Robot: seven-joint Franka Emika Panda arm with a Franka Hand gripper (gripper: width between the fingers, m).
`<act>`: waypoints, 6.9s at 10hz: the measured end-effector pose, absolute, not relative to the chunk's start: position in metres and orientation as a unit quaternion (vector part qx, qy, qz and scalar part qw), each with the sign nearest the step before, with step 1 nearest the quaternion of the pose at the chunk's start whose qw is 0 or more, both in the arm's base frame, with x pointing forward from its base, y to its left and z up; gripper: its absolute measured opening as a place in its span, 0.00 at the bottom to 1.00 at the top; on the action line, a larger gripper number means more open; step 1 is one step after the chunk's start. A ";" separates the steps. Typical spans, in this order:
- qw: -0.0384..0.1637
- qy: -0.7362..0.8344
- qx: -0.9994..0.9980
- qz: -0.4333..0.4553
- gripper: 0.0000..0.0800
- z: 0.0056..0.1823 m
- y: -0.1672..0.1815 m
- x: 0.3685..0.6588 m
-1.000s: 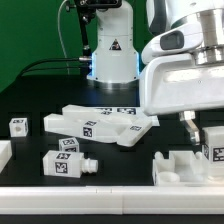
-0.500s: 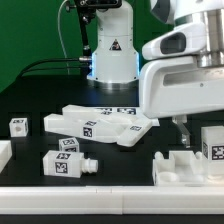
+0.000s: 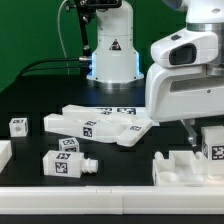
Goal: Assemble chair
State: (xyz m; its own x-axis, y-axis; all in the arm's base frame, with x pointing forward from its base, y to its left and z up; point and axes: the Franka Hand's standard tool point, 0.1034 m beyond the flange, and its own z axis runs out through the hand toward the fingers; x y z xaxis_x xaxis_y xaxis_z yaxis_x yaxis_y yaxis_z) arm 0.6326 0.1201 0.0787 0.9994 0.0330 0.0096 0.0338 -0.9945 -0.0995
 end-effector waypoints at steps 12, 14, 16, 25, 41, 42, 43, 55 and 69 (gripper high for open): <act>0.104 0.531 -0.840 0.033 0.36 0.075 0.126 0.644; 0.101 0.498 -0.861 0.031 0.49 0.074 0.128 0.642; 0.093 0.359 -0.928 0.028 0.78 0.080 0.128 0.638; 0.030 -0.185 -0.982 -0.012 0.81 0.084 0.121 0.644; 0.089 0.448 -0.889 0.013 0.46 0.079 0.112 0.651; 0.085 0.430 -0.899 0.014 0.46 0.079 0.113 0.650; 0.076 0.383 -0.920 0.013 0.63 0.080 0.117 0.648; 0.037 -0.140 -0.989 -0.025 0.50 0.082 0.114 0.651; 0.061 0.393 -0.917 0.004 0.65 0.079 0.114 0.650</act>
Offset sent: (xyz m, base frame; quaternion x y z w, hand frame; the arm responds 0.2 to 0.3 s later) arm 0.0000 0.0000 0.0000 0.0000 0.0000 0.2571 0.9664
